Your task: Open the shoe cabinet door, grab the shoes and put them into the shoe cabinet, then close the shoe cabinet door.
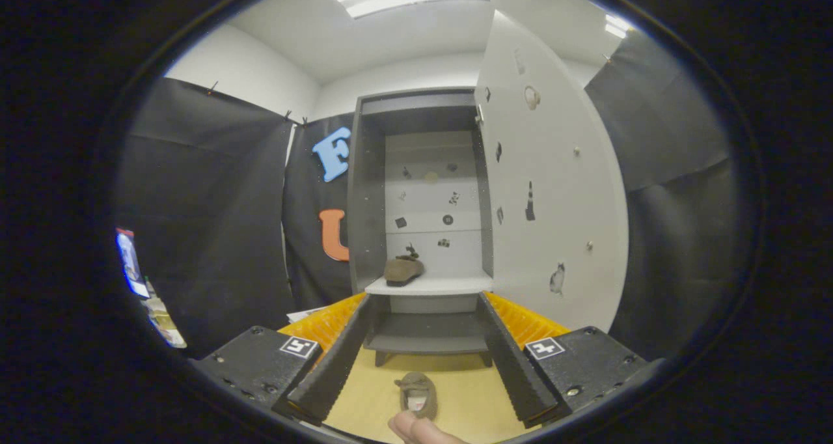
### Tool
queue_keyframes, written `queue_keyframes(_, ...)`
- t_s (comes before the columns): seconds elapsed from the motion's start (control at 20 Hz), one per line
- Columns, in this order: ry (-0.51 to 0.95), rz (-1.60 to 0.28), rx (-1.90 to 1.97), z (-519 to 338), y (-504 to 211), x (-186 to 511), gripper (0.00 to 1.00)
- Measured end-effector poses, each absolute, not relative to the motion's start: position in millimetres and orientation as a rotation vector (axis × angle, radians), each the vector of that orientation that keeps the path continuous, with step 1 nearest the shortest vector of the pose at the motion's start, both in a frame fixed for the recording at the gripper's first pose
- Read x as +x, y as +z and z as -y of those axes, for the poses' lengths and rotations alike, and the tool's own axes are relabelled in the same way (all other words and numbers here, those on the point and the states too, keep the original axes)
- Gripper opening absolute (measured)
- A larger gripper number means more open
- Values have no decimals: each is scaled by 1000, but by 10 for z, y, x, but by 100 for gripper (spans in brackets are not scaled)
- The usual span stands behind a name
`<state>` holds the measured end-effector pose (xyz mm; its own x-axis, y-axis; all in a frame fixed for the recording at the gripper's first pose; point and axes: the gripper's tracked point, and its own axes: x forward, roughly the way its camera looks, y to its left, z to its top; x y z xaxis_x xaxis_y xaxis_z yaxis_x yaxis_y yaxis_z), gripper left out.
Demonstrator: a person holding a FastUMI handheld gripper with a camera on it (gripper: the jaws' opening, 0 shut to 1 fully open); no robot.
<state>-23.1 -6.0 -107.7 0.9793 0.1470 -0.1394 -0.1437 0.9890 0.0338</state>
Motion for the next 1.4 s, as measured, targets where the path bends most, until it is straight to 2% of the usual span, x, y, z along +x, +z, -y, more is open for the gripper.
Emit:
queue_keyframes(0.25, 167, -308, -71, -302, -2232, 265, 100)
queue_keyframes(0.55, 187, -549, -103, -512, -3553, 491, 100)
queue_keyframes(0.8, 147, -695, -120, -435, -4303, 515, 100)
queue_keyframes(0.95, 80, -798, -12, -366, -4687, 514, 96)
queue_keyframes(1.0, 80, -828, 10, -377, -4793, 514, 90)
queue_keyframes(1.05, 95, -818, 7, -399, -4813, 561, 79)
queue_keyframes(1.1, 99, -803, -13, -377, -4846, 638, 78)
queue_keyframes(1.15, 74, -804, -19, -339, -4931, 697, 70)
queue_keyframes(1.3, 100, -810, 50, -391, -5069, 806, 38)
queue_keyframes(1.4, 107, -786, 95, -400, -5032, 796, 23)
